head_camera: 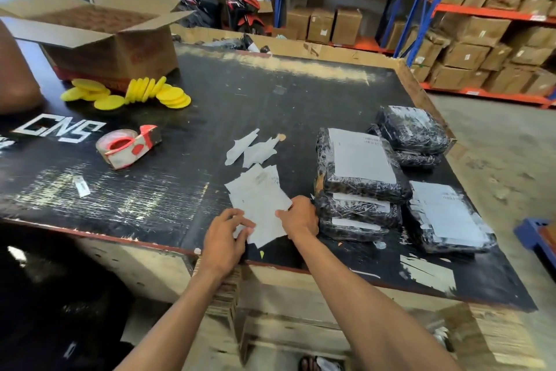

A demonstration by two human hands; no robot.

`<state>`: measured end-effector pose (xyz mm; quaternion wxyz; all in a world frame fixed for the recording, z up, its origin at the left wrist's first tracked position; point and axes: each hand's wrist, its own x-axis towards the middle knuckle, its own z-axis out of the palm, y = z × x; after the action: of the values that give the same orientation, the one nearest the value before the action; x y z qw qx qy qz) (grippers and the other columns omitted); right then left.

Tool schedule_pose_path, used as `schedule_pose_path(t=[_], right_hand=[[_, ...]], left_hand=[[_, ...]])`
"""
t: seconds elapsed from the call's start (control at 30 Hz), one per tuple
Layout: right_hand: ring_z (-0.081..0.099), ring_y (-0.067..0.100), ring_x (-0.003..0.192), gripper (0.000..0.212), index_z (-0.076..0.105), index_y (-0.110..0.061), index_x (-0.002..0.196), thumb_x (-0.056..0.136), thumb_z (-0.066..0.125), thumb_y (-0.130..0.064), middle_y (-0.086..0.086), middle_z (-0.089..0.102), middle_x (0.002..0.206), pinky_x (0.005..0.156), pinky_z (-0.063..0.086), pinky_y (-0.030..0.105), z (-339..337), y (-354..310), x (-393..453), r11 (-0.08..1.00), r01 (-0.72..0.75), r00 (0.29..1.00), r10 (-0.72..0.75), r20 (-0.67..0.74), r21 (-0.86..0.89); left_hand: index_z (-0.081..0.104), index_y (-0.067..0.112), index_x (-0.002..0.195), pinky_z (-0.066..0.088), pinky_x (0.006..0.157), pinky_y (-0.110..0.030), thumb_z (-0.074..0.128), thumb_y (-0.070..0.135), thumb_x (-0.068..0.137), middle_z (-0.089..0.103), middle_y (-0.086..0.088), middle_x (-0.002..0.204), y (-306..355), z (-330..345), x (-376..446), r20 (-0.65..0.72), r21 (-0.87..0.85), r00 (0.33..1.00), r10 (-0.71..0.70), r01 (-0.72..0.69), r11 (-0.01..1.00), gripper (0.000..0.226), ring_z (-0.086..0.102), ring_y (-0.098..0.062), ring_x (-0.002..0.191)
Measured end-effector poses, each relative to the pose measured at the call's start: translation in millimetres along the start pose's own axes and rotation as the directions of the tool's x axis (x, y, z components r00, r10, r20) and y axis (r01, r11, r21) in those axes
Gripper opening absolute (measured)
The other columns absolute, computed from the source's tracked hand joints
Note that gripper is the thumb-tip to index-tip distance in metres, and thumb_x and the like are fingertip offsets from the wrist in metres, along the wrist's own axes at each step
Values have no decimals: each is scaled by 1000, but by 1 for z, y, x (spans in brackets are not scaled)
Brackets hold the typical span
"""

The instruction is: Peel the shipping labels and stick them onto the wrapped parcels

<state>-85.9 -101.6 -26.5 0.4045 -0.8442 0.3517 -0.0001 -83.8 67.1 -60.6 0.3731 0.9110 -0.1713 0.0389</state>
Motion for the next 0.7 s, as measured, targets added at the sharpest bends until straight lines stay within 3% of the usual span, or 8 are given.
schedule_pose_path(t=[0.13, 0.2, 0.27, 0.33, 0.47, 0.57, 0.63, 0.7], right_hand=[[64, 32, 72, 41, 44, -16, 60, 94, 64, -28, 6, 63, 77, 67, 50, 34, -3, 4, -10, 996, 54, 992, -46, -115, 66], [50, 27, 70, 52, 36, -19, 52, 97, 61, -27, 11, 55, 79, 64, 39, 32, -2, 4, -17, 991, 116, 983, -104, -152, 72], [50, 29, 74, 52, 34, -22, 53, 99, 57, -26, 16, 57, 88, 66, 37, 31, -2, 2, -26, 982, 170, 973, -153, -170, 87], [57, 30, 71, 44, 44, -18, 57, 99, 55, -24, 16, 63, 82, 62, 42, 34, -7, -3, -34, 962, 196, 971, -164, -172, 192], [63, 22, 49, 21, 62, -5, 85, 101, 51, -13, 10, 65, 70, 45, 52, 32, -30, -14, -49, 776, 55, 997, -82, 13, 628], [69, 16, 53, 10, 63, -2, 91, 98, 56, -4, 12, 68, 80, 47, 55, 24, -50, -22, -63, 665, -22, 980, -134, 148, 746], [73, 18, 60, 8, 66, -4, 95, 97, 58, -2, 13, 70, 85, 52, 57, 23, -60, -25, -71, 617, -56, 963, -175, 206, 785], [75, 21, 67, 8, 67, -3, 99, 95, 60, 0, 13, 73, 90, 57, 58, 23, -68, -27, -78, 572, -72, 953, -202, 226, 817]], left_hand=[[62, 29, 119, 51, 88, -39, 64, 29, 90, 56, 11, 125, -1, 4, -1, -22, 10, 1000, -13, 13, 1000, 29, 57, -18, 108], [63, 24, 121, 52, 88, -40, 63, 31, 90, 56, 10, 127, -1, 4, 0, -26, 16, 999, -38, 39, 999, 31, 58, -19, 106], [64, 22, 121, 52, 89, -40, 63, 31, 91, 56, 8, 128, -1, 5, 0, -30, 20, 998, -51, 52, 998, 31, 59, -19, 106], [65, 22, 120, 52, 92, -39, 61, 31, 92, 56, 7, 129, -1, 6, 1, -34, 19, 998, -48, 48, 999, 29, 58, -18, 109], [69, 17, 118, 44, 98, -29, 52, 26, 99, 60, 0, 128, 5, -3, 6, -2, -50, 999, -34, 34, 998, 27, 55, -18, 119], [71, 18, 111, 45, 83, -24, 49, 30, 100, 63, 0, 115, 29, -24, 5, -91, -218, 990, -106, 84, 972, 27, 60, -16, 103], [70, 19, 100, 46, 70, -24, 47, 32, 101, 67, 2, 97, 52, -41, 0, -49, -516, 967, -249, 189, 836, 27, 61, -12, 82], [71, 10, 99, 48, 62, -25, 48, 32, 101, 69, 1, 86, 69, -56, -4, 97, -730, 959, -268, 251, 635, 32, 60, -13, 73]])
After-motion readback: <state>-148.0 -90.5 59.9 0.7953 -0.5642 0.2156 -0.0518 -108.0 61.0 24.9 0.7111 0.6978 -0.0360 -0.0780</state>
